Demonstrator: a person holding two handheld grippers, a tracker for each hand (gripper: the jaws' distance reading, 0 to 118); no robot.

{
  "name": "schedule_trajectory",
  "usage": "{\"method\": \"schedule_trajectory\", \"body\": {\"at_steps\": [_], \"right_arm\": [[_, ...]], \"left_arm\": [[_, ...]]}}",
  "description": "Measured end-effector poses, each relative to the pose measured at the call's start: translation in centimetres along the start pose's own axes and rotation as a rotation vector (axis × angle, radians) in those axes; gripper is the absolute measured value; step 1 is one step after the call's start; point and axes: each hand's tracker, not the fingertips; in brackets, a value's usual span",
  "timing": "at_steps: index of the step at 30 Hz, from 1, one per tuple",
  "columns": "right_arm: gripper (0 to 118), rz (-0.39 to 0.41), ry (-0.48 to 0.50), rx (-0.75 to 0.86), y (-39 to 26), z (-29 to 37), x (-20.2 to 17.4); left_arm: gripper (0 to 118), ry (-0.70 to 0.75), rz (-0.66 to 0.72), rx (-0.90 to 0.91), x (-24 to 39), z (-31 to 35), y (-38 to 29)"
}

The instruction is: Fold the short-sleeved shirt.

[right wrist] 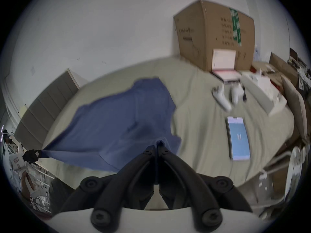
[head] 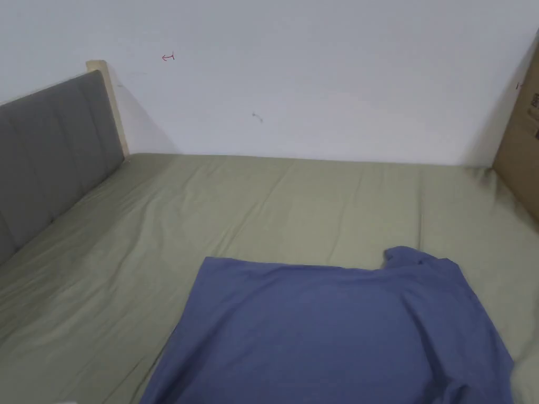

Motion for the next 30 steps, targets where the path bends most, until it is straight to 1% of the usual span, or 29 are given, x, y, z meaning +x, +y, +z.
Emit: {"method": "schedule_trajectory", "body": {"at_steps": [1, 2, 4, 5, 6, 7, 8, 9, 10, 12, 13, 16, 18, 19, 21, 22, 23, 24, 25, 26, 27, 28, 30], "right_arm": [[3, -0.038, 0.022, -0.03, -0.7, -0.5, 0.6], [3, -0.037, 0.017, -0.063, -1.1, -1.0, 0.8], [3, -0.026, -0.024, -0.076, -1.7, -1.5, 1.0], [3, -0.024, -0.019, -0.112, -1.8, -1.8, 1.1], [6, -0.022, -0.011, -0.12, -1.9, -1.9, 1.2], [19, -0.014, -0.023, -0.126, -2.3, -2.6, 2.1], [50, 0.009, -0.061, -0.139, -2.4, -2.7, 2.2], [69, 0.036, -0.086, -0.14, -2.5, -2.7, 2.3], [73, 0.046, -0.1, -0.129, -2.7, -2.5, 2.4], [73, 0.055, -0.094, -0.117, -2.8, -1.7, 2.8], [73, 0.056, -0.096, -0.108, -2.6, -1.3, 2.9], [73, 0.067, -0.057, 0.009, -1.8, 1.2, 1.8], [73, 0.078, -0.009, 0.137, -0.9, 3.2, 0.4], [73, 0.103, 0.025, 0.191, -0.6, 4.5, -1.0], [73, 0.154, 0.06, 0.281, 0.1, 6.1, -3.1], [73, 0.188, 0.099, 0.328, 0.4, 6.9, -4.2], [73, 0.229, 0.115, 0.347, 0.8, 7.5, -5.6], [72, 0.255, 0.103, 0.36, 1.0, 7.8, -6.7], [72, 0.278, 0.114, 0.367, 1.3, 8.1, -7.6], [70, 0.294, 0.147, 0.37, 1.5, 8.3, -8.4], [66, 0.276, 0.182, 0.375, 1.6, 8.1, -9.0], [60, 0.251, 0.212, 0.376, 1.7, 8.0, -9.4], [23, 0.255, 0.194, 0.361, 1.9, 7.6, -10.2]], "left_arm": [[5, 0.027, 0.013, -0.024, -0.2, -0.4, -0.6], [5, 0.026, 0.01, -0.039, -0.4, -0.7, -1.1], [5, 0.024, 0.0, -0.046, -0.9, -1.2, -1.5], [5, 0.025, 0.003, -0.046, -1.0, -1.4, -1.6], [5, 0.026, 0.004, -0.046, -0.9, -1.5, -1.8], [6, 0.03, 0.009, -0.059, -1.0, -1.8, -1.8], [16, 0.036, 0.014, -0.078, -1.2, -2.1, -1.7], [30, 0.062, -0.002, -0.08, -1.2, -2.2, -1.7], [39, 0.086, -0.038, -0.067, -0.7, -1.7, -1.8], [57, 0.118, -0.083, -0.039, -0.2, -0.8, -1.6], [62, 0.127, -0.104, -0.019, 0.2, -0.1, -1.3], [64, 0.128, -0.174, 0.107, 2.2, 3.2, -0.3], [65, 0.14, -0.22, 0.224, 4.1, 5.7, 0.5], [66, 0.109, -0.238, 0.287, 5.3, 7.2, 0.9], [66, 0.098, -0.257, 0.383, 7.4, 9.3, 1.6], [66, 0.081, -0.278, 0.422, 8.7, 10.3, 2.1], [66, 0.071, -0.297, 0.455, 9.8, 11.1, 2.4], [65, 0.069, -0.309, 0.473, 10.6, 11.6, 2.7], [65, 0.069, -0.32, 0.497, 11.5, 12.1, 2.9], [65, 0.077, -0.316, 0.507, 12.3, 12.2, 3.2], [62, 0.07, -0.319, 0.507, 12.7, 12.4, 3.3], [55, 0.039, -0.326, 0.508, 13.0, 12.5, 3.5], [12, 0.033, -0.316, 0.5, 13.5, 12.0, 3.8]]}}
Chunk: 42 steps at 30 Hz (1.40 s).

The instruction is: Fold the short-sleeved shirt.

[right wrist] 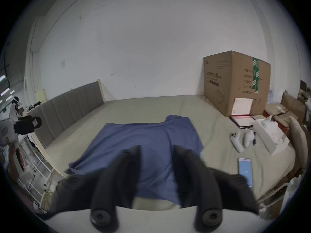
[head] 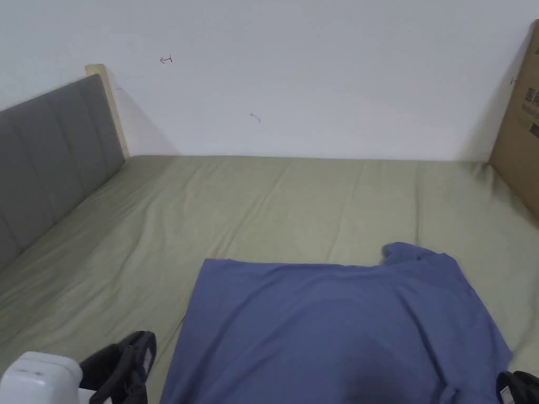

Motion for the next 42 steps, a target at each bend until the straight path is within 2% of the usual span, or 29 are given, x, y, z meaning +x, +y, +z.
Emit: {"method": "schedule_trajectory", "body": {"at_steps": [1, 3, 7, 11, 12, 13, 14, 15, 16, 17, 19, 21, 23, 26, 28, 29, 31, 34, 38, 39, 40, 41, 42], "right_arm": [[10, 0.02, -0.008, 0.008, -0.2, -0.2, -0.3], [0, 0.05, -0.012, 0.003, -0.3, -0.3, -0.7], [0, 0.053, -0.027, -0.005, -0.5, -0.3, -0.8], [0, 0.02, -0.023, -0.039, -1.0, -0.3, 0.2], [0, 0.014, -0.018, -0.042, -1.2, -0.2, 0.4], [0, 0.004, -0.02, -0.054, -1.5, -0.4, 1.1], [0, -0.006, -0.024, -0.075, -1.8, -0.5, 1.4], [0, -0.01, -0.026, -0.09, -2.1, -0.5, 1.6], [0, -0.013, -0.027, -0.103, -2.3, -0.6, 1.9], [0, -0.017, -0.031, -0.112, -2.4, -0.7, 2.0], [0, -0.031, -0.042, -0.138, -2.8, -0.9, 2.5], [0, -0.053, -0.047, -0.152, -3.0, -1.0, 2.9], [0, -0.069, -0.056, -0.159, -3.2, -0.9, 3.2], [0, -0.075, -0.073, -0.167, -3.2, -0.6, 3.4], [0, -0.075, -0.083, -0.178, -3.3, -0.5, 3.6], [0, -0.073, -0.091, -0.182, -3.1, -0.5, 3.6], [0, -0.073, -0.106, -0.185, -3.2, -0.2, 3.8], [0, -0.084, -0.134, -0.189, -3.1, 0.2, 4.3], [1, -0.1, -0.216, -0.189, -3.3, 0.8, 5.6], [10, -0.104, -0.226, -0.197, -3.5, 0.8, 6.0], [27, -0.113, -0.236, -0.223, -3.7, 0.7, 6.5], [53, -0.123, -0.237, -0.249, -4.8, 0.2, 8.1], [62, -0.133, -0.231, -0.28, -5.4, -0.3, 8.8]], "left_arm": [[0, 0.016, 0.003, -0.001, 0.2, 0.0, -0.2], [0, -0.051, 0.009, -0.031, 0.1, -0.1, -0.5], [0, -0.012, 0.026, -0.063, -0.8, -0.5, -1.3], [0, 0.024, 0.084, -0.108, -3.9, -0.7, -2.8], [10, 0.002, 0.096, -0.129, -4.9, -1.0, -3.6], [34, -0.041, 0.107, -0.154, -6.0, -1.3, -4.8], [34, -0.035, 0.119, -0.206, -7.0, -1.9, -6.0], [43, -0.023, 0.111, -0.249, -7.4, -2.5, -7.0], [58, -0.035, 0.095, -0.283, -8.2, -3.2, -8.4], [64, -0.032, 0.08, -0.341, -8.6, -4.2, -9.6], [64, -0.016, 0.071, -0.43, -9.1, -6.1, -12.0], [63, -0.045, 0.11, -0.506, -9.7, -7.9, -14.1], [63, -0.012, 0.14, -0.582, -10.2, -9.7, -15.7], [61, -0.02, 0.171, -0.628, -10.6, -11.1, -16.9], [54, -0.042, 0.147, -0.676, -10.3, -11.6, -17.3], [46, -0.033, 0.135, -0.7, -10.0, -12.0, -17.5], [41, -0.017, 0.073, -0.695, -9.1, -12.2, -17.3], [24, -0.016, 0.042, -0.727, -8.2, -12.8, -17.5], [8, -0.021, -0.043, -0.762, -6.7, -13.1, -17.3], [8, -0.016, -0.054, -0.77, -6.4, -13.3, -17.1], [8, -0.011, -0.058, -0.773, -6.5, -13.3, -17.2], [7, -0.011, -0.059, -0.778, -6.5, -13.5, -17.4], [7, -0.009, -0.059, -0.781, -6.5, -13.7, -17.5]]}}
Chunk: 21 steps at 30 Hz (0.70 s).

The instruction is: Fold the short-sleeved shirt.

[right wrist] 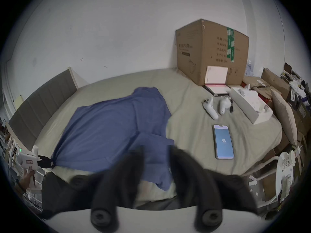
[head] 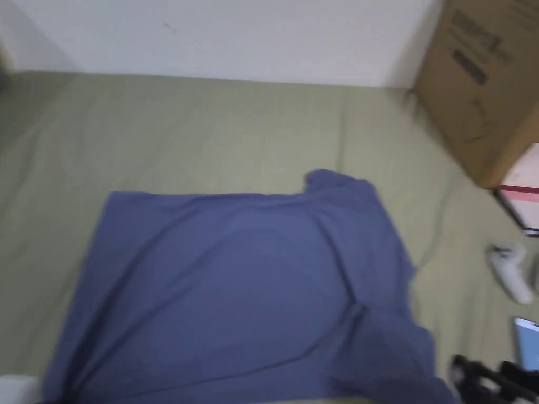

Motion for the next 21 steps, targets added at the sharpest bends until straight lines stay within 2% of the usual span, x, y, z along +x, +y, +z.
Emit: {"method": "schedule_trajectory", "body": {"at_steps": [7, 9, 11, 13, 15, 17, 19, 21], "right_arm": [[62, -0.028, 0.026, -0.273, -3.3, -8.9, 2.6], [62, -0.04, -0.018, -0.374, -3.5, -10.7, 2.7], [61, -0.094, 0.041, -0.413, -3.7, -11.5, 3.1], [44, -0.07, 0.053, -0.387, -3.4, -11.0, 2.6], [13, -0.006, 0.02, -0.375, -3.4, -10.4, 1.9], [3, -0.021, 0.073, -0.365, -3.4, -10.1, 1.9], [3, -0.029, 0.069, -0.342, -3.0, -9.1, 1.3], [3, 0.015, 0.059, -0.277, -1.8, -7.9, 0.6]], "left_arm": [[7, 0.005, 0.003, -0.011, -0.2, -0.2, 0.1], [7, 0.003, 0.012, -0.013, -0.2, -0.2, 0.2], [7, 0.001, 0.013, -0.012, -0.2, -0.2, 0.2], [7, -0.002, 0.019, -0.011, -0.4, -0.2, 0.1], [7, -0.003, 0.02, -0.011, -0.6, -0.2, -0.2], [7, -0.005, 0.021, -0.011, -0.7, -0.1, -0.1], [7, -0.013, 0.037, -0.004, -0.8, 0.5, 0.1], [7, -0.063, 0.132, 0.044, -1.5, 2.1, 0.5]]}}
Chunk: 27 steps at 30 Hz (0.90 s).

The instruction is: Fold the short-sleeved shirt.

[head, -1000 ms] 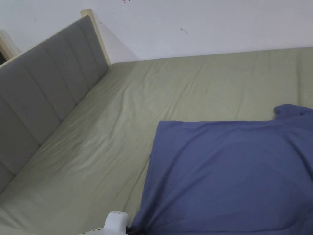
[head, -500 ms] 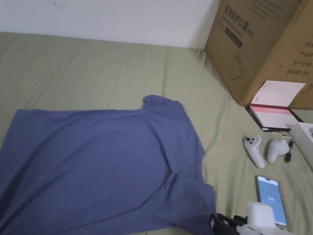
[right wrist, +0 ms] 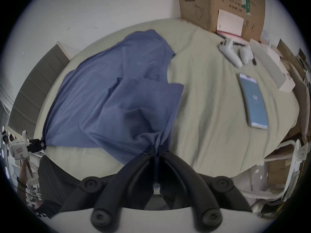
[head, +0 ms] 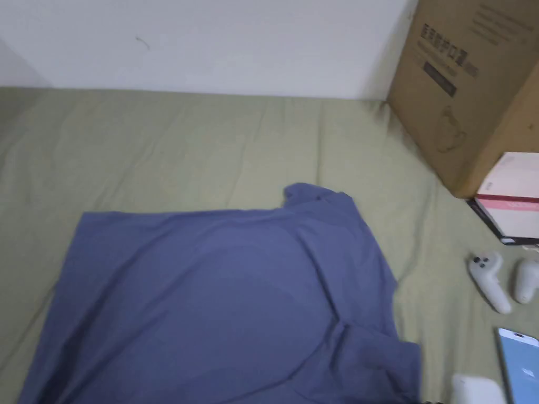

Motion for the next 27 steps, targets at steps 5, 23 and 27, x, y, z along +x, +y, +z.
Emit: {"method": "schedule_trajectory", "body": {"at_steps": [5, 23, 27], "right_arm": [[3, 0.01, 0.053, 0.133, 6.1, 1.2, -0.9], [9, 0.062, -0.098, 0.074, 24.8, -17.9, -2.4], [67, 0.053, -0.077, 0.114, 24.5, -16.3, -2.1]], "left_arm": [[7, -0.048, 0.063, 0.171, -0.6, 2.8, 5.5], [7, -0.033, 0.058, 0.11, -1.5, -13.1, 25.1], [60, -0.038, 0.042, 0.244, -1.0, -9.7, 24.0]]}}
